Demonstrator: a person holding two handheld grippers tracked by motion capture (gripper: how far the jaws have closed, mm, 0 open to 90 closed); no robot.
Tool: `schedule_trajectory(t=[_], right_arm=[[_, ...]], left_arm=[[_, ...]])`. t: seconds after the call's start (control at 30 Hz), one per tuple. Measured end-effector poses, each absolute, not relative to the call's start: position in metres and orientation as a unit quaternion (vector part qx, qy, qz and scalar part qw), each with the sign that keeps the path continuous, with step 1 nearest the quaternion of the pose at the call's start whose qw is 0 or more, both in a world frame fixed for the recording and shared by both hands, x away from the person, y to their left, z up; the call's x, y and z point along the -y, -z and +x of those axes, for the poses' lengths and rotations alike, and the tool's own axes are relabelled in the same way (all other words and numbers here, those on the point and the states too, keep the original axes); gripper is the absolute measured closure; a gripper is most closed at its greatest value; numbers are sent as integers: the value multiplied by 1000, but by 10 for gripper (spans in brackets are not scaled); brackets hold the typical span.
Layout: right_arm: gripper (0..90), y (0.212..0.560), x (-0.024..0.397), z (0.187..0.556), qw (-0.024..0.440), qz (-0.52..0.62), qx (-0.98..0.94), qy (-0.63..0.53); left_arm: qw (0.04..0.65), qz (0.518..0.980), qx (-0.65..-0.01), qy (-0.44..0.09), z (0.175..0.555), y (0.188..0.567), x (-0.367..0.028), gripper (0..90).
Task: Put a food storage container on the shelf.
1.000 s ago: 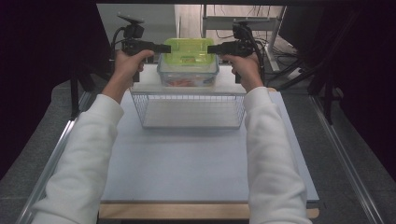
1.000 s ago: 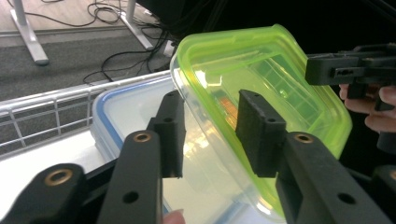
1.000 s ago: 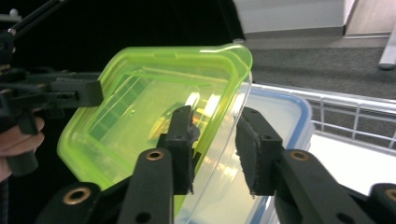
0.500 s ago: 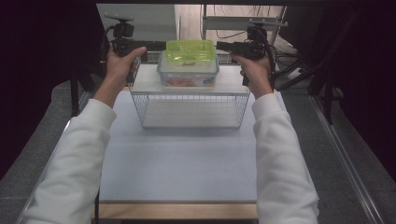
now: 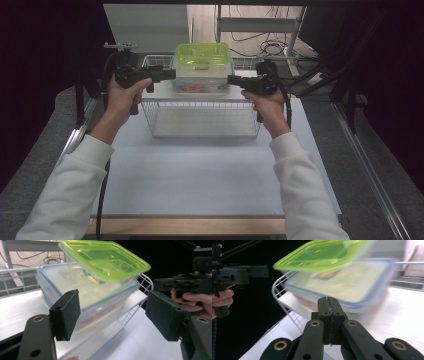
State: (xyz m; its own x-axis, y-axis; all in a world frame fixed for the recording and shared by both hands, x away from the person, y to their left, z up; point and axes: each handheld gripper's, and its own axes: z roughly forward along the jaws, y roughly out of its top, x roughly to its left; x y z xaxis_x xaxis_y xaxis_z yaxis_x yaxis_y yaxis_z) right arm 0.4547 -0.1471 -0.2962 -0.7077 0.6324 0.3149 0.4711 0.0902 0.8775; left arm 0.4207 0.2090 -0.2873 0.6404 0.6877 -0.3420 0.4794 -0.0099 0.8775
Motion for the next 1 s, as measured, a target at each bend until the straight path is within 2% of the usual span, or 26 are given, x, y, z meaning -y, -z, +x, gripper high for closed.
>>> schedule_trajectory(t=[0.23,0.43,1.0], right_arm=[[893,303,102,459,93,344,-733,-579],[893,303,84,464,112,344,-731,-578],[892,305,82,471,119,354,-725,-579]], left_arm=[[566,711,-408,-89,412,290,-210,275],[564,715,-405,-86,408,294,-213,273],[566,712,-406,-81,404,297,-221,270]])
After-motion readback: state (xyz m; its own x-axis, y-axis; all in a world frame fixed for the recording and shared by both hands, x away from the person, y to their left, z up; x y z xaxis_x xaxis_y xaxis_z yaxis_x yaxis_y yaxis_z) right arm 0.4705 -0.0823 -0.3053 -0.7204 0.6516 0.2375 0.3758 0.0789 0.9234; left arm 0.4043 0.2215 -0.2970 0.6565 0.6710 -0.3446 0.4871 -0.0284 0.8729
